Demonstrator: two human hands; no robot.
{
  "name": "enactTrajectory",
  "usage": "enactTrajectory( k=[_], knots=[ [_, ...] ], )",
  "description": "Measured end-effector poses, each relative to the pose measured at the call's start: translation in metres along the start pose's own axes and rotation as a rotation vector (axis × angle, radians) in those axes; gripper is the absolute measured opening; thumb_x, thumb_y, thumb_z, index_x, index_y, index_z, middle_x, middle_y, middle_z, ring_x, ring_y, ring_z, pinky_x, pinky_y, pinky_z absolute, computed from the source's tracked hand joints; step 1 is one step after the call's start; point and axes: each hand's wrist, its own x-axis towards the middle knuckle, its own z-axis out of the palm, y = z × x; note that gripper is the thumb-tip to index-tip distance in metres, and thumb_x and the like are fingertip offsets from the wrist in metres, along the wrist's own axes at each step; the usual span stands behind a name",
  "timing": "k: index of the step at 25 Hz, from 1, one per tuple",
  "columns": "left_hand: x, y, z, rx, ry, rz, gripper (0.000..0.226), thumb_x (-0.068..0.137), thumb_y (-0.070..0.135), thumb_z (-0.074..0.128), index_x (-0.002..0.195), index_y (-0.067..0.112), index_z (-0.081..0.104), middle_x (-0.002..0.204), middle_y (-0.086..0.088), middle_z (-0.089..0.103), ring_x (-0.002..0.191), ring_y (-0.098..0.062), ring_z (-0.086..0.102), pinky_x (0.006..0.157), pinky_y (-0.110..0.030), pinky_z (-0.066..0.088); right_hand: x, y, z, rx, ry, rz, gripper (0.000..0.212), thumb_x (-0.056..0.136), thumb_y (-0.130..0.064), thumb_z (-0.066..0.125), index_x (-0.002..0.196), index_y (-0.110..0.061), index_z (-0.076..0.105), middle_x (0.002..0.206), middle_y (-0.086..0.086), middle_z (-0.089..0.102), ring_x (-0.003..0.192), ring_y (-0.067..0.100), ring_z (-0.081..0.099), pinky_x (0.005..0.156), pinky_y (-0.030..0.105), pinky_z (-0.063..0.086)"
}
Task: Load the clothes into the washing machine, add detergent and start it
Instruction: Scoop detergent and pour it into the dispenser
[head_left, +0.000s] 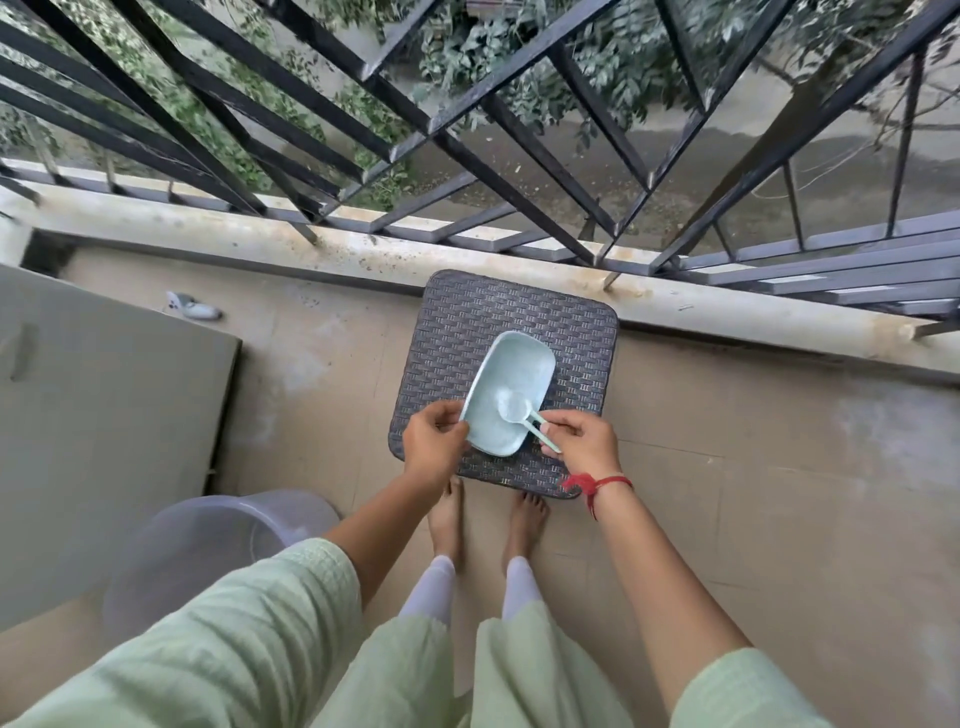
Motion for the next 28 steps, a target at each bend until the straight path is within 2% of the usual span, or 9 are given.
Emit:
enactTrajectory(
  k=[4,7,8,10,13,18,22,26,28],
  knots=[
    [0.009,-0.002,-0.007,0.146,-0.08,0.005,0.028,0.084,0.003,0.057,0.108,0.013,0.067,0.094,-0.004,0.069,0.086,-0.023,0.067,0.079,-0.039,0.058,-0.013,0.004,0.0,0.04,0.159,-0.073,0.019,0.083,0.008,0.06,0.101,0.006,0.068,0.082,0.012,0.066,0.065,0.019,0.06,0.065,0.029,0.057],
    [0.004,0.005,-0.017,0.197,-0.126,0.06,0.029,0.086,0.007,0.056,0.114,0.012,0.062,0.091,0.001,0.064,0.068,-0.015,0.062,0.055,-0.026,0.053,-0.029,-0.003,0.004,0.185,0.178,-0.049,0.021,0.084,0.011,0.058,0.104,0.011,0.064,0.09,0.015,0.064,0.065,0.018,0.059,0.056,0.018,0.056],
    [-0.001,0.008,-0.022,0.179,-0.125,0.072,0.029,0.087,0.008,0.056,0.116,0.011,0.06,0.092,0.0,0.062,0.067,-0.017,0.061,0.054,-0.027,0.052,-0.037,-0.007,0.005,0.269,0.168,-0.026,0.023,0.084,0.012,0.057,0.106,0.013,0.062,0.089,0.015,0.063,0.065,0.017,0.058,0.053,0.014,0.054],
    [-0.014,0.013,-0.034,0.128,-0.114,0.111,0.03,0.088,0.009,0.055,0.119,0.009,0.058,0.103,-0.005,0.062,0.08,-0.022,0.062,0.067,-0.033,0.056,-0.059,-0.021,0.005,0.406,0.152,-0.006,0.024,0.085,0.013,0.055,0.109,0.014,0.059,0.084,0.01,0.063,0.066,0.016,0.057,0.052,0.013,0.053],
    [-0.043,0.019,-0.061,0.043,-0.097,0.215,0.026,0.09,0.006,0.055,0.115,0.009,0.061,0.104,-0.005,0.063,0.093,-0.017,0.059,0.079,-0.023,0.049,-0.104,-0.048,0.005,0.565,0.124,-0.032,0.023,0.085,0.011,0.056,0.108,0.013,0.059,0.079,0.006,0.063,0.066,0.012,0.06,0.057,0.015,0.055],
    [-0.123,0.021,-0.128,-0.062,-0.039,0.341,0.023,0.091,0.004,0.056,0.112,0.006,0.062,0.102,-0.005,0.066,0.093,-0.013,0.06,0.082,-0.017,0.045,-0.225,-0.083,0.009,0.786,0.025,-0.159,0.015,0.084,0.011,0.056,0.094,0.004,0.063,0.089,0.01,0.064,0.064,0.008,0.066,0.058,0.016,0.055],
    [-0.2,0.002,-0.198,-0.262,0.033,0.393,0.019,0.092,0.004,0.056,0.109,0.008,0.063,0.097,-0.004,0.065,0.088,-0.013,0.057,0.081,-0.025,0.046,-0.329,-0.092,0.018,0.743,-0.103,-0.237,0.016,0.082,0.009,0.059,0.087,-0.003,0.068,0.078,0.006,0.072,0.062,0.009,0.068,0.055,0.016,0.054],
    [-0.262,-0.049,-0.282,-0.455,0.179,0.424,0.014,0.092,0.002,0.056,0.098,0.01,0.066,0.088,-0.002,0.064,0.079,-0.013,0.055,0.065,-0.013,0.046,-0.422,-0.101,0.044,0.601,-0.263,-0.327,0.02,0.078,0.007,0.062,0.072,-0.008,0.074,0.072,0.004,0.074,0.059,0.009,0.067,0.052,0.016,0.054],
    [-0.288,-0.085,-0.323,-0.546,0.252,0.409,0.015,0.091,0.002,0.057,0.093,0.011,0.068,0.082,-0.001,0.064,0.076,-0.013,0.055,0.066,-0.015,0.046,-0.462,-0.102,0.066,0.55,-0.363,-0.332,0.019,0.077,0.006,0.062,0.07,-0.007,0.074,0.068,0.005,0.073,0.054,0.01,0.065,0.051,0.018,0.054]
  ],
)
